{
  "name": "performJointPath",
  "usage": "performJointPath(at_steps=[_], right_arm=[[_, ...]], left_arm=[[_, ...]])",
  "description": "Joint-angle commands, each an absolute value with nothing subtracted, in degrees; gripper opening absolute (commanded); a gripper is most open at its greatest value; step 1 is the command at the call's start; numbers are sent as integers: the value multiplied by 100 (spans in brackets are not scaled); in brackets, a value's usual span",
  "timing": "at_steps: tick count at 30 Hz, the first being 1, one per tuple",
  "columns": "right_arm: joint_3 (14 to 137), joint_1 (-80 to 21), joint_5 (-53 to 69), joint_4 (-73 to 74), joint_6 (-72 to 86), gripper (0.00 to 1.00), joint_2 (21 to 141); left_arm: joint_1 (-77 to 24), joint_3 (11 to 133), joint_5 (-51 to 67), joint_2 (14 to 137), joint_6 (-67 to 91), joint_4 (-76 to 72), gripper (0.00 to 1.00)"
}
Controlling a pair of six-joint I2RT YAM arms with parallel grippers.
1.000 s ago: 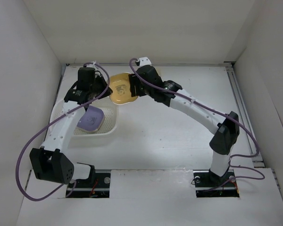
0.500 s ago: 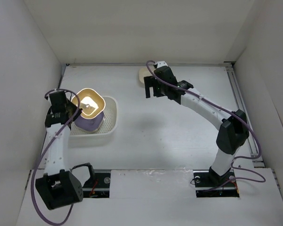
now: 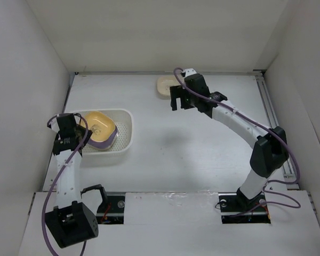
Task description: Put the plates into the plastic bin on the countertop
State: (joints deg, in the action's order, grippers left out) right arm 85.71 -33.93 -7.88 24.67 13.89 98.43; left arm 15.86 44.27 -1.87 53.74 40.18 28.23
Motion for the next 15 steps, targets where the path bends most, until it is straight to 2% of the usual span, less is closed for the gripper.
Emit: performJointPath(at_steps=[1, 3, 4, 5, 10, 12, 15], right_arm=[[8604, -3252, -694, 2048, 1274, 100, 9545], [8657, -3190, -633, 2048, 1274, 100, 9545], [8657, -3130, -633, 2048, 1214, 100, 9545], [8709, -3129, -633, 2048, 1213, 100, 9545], [9314, -2700, -415, 2048, 1055, 100, 10001], [9692, -2532, -352, 2082, 968, 100, 10545], [11009, -2303, -237, 2572, 774, 100, 11579]], left_arm=[[1600, 4447, -203, 5475, 4105, 2602, 26], [1600, 4447, -202, 5476, 4104, 2602, 57], [1600, 4447, -150, 5397, 4104, 2602, 87], [1600, 4447, -149, 5344, 4104, 2602, 99], [1600, 4561, 157, 4836, 3886, 2602, 100], [1600, 4640, 333, 4659, 3806, 2602, 100], [1600, 4886, 413, 4474, 3472, 2662, 100]])
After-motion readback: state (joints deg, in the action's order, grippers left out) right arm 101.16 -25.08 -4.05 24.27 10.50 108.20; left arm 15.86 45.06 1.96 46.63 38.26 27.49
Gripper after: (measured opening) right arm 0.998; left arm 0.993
